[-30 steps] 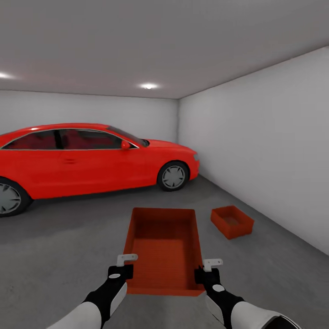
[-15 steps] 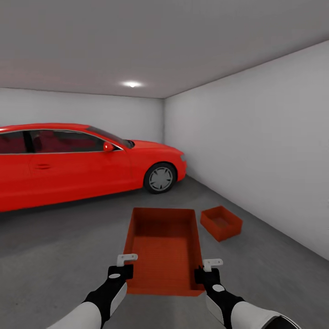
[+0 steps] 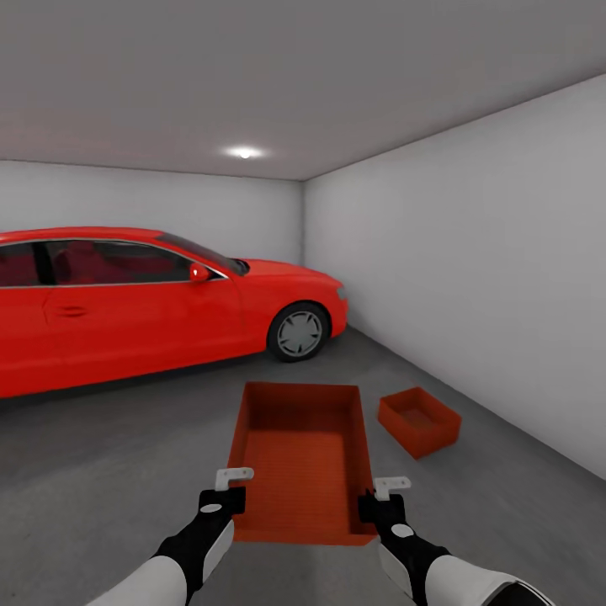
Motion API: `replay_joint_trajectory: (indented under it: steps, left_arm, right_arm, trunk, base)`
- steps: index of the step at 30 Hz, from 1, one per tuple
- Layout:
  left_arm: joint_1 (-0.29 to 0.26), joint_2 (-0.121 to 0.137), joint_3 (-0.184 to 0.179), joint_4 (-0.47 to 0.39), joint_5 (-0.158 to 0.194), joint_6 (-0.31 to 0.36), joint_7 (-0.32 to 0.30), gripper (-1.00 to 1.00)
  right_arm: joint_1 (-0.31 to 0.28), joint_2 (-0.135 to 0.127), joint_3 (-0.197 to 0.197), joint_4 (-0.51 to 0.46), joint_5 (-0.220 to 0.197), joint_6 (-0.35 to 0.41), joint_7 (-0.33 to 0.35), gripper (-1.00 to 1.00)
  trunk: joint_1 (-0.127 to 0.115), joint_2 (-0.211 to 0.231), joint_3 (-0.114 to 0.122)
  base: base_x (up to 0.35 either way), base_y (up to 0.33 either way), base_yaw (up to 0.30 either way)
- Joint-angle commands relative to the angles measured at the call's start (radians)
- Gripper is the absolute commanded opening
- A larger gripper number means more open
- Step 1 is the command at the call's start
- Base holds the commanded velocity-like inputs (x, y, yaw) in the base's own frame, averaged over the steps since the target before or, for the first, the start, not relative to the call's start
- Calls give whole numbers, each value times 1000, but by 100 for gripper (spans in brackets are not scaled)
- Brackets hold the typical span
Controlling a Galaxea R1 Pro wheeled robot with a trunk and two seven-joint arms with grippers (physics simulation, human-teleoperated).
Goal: Move the two storage containers from the living room to the garage. In the garage, place one container on the floor and stack the other container on top of it (either order is fine).
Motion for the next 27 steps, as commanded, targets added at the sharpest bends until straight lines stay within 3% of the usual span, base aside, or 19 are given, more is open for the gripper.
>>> replay_joint_trajectory:
  steps: [1, 13, 27]
  left_arm:
    - [-1, 4, 27, -33, -16, 5, 8, -100]
    - [-1, 4, 27, -33, -17, 5, 8, -100]
    - [-1, 4, 27, -33, -16, 5, 8, -100]
  right_arm:
    - [0, 0, -6, 2, -12, -3, 1, -100]
    - [0, 0, -5, 2, -12, -3, 1, -100]
    - [0, 0, -6, 2, -12, -3, 1, -100]
  trunk:
    - [1, -1, -2]
    - [1, -1, -2]
    - [1, -1, -2]
  base:
    - [322, 138, 0]
    - [322, 138, -16]
    - [322, 139, -258]
